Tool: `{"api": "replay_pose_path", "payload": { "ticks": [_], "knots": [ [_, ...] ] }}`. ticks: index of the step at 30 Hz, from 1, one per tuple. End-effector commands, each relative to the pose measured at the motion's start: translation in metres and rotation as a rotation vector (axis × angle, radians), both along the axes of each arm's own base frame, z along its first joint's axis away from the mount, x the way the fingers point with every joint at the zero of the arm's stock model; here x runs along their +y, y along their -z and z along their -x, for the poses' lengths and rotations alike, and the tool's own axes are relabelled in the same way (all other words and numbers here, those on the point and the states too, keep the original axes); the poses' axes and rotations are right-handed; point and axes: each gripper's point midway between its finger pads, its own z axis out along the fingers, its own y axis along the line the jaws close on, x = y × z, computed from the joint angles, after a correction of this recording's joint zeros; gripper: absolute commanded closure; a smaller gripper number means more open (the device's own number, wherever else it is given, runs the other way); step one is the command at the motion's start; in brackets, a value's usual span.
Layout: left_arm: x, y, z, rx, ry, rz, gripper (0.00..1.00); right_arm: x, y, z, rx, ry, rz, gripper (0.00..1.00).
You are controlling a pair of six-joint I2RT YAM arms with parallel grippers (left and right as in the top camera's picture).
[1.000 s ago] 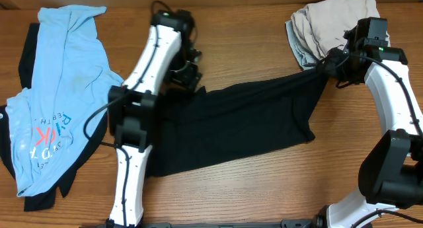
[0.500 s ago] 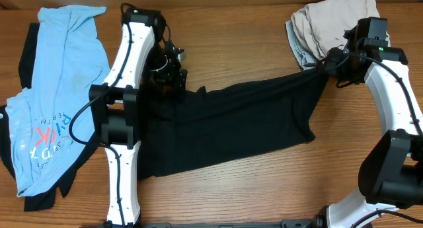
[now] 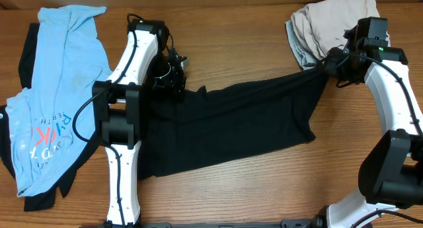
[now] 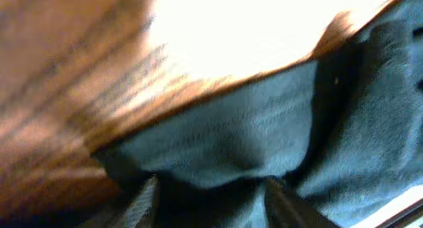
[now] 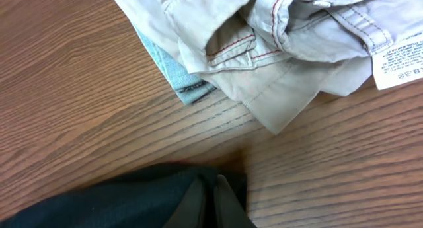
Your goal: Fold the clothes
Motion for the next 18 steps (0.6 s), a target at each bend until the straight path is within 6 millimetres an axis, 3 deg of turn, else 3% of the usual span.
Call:
{"api": "replay_pose_path", "payload": {
  "ticks": [1, 10, 18],
  "knots": [
    [-0.014, 0.001, -0.001, 0.012, -0.030, 0.068, 0.57, -0.004, -0.009, -0.004, -0.026, 0.005, 0.019, 0.96],
    [-0.026, -0.001, 0.008, 0.030, 0.009, 0.083, 0.95, -0.005, -0.009, -0.004, -0.029, 0.005, 0.020, 0.96],
    [-0.021, -0.013, -0.005, -0.004, -0.030, 0.081, 0.96, -0.005, -0.009, -0.004, -0.029, 0.005, 0.020, 0.96]
  ]
}}
